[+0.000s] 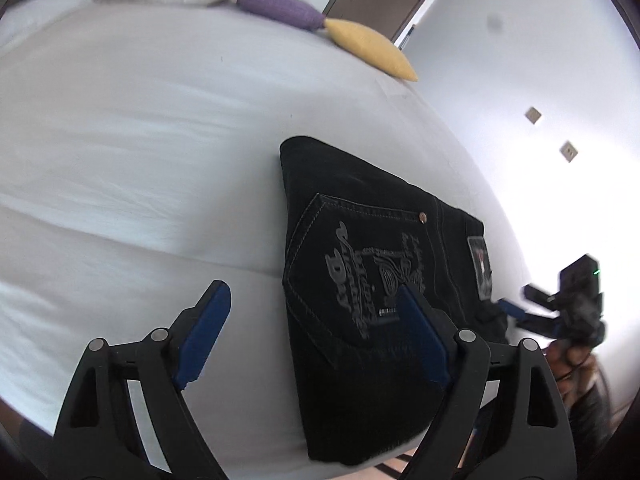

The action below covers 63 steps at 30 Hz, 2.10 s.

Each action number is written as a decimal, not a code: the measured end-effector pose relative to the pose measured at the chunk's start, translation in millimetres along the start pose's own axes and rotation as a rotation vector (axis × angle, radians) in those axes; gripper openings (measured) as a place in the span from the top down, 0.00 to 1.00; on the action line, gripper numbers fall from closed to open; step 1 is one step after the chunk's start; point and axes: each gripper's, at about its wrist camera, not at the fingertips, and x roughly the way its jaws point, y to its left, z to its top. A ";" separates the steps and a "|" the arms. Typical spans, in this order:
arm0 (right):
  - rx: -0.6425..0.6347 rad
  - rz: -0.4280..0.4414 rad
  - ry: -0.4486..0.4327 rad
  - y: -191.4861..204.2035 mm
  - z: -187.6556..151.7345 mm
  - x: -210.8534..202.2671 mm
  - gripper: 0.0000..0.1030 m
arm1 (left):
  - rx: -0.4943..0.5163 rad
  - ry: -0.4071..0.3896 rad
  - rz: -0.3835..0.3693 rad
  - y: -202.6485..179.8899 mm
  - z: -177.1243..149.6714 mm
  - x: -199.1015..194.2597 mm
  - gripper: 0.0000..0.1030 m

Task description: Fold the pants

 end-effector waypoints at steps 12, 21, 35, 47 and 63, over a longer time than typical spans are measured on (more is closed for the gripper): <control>0.020 -0.043 0.149 6.6 38.7 62.6 0.38 | 0.064 0.230 -0.014 -20.5 29.7 63.5 0.39; -0.025 -0.059 0.156 14.6 35.4 70.8 0.76 | 0.056 0.233 -0.007 -22.5 38.9 58.6 0.73; -0.185 -0.030 0.024 63.8 110.0 13.3 0.84 | 0.202 0.096 -0.045 -84.5 130.6 45.3 0.82; -0.125 -0.124 0.027 3.3 192.8 41.0 0.84 | 0.175 0.147 -0.049 -86.0 182.7 161.6 0.82; 0.034 -0.113 0.019 -47.7 180.4 56.4 0.53 | 0.103 0.105 -0.051 -63.6 154.5 179.6 0.50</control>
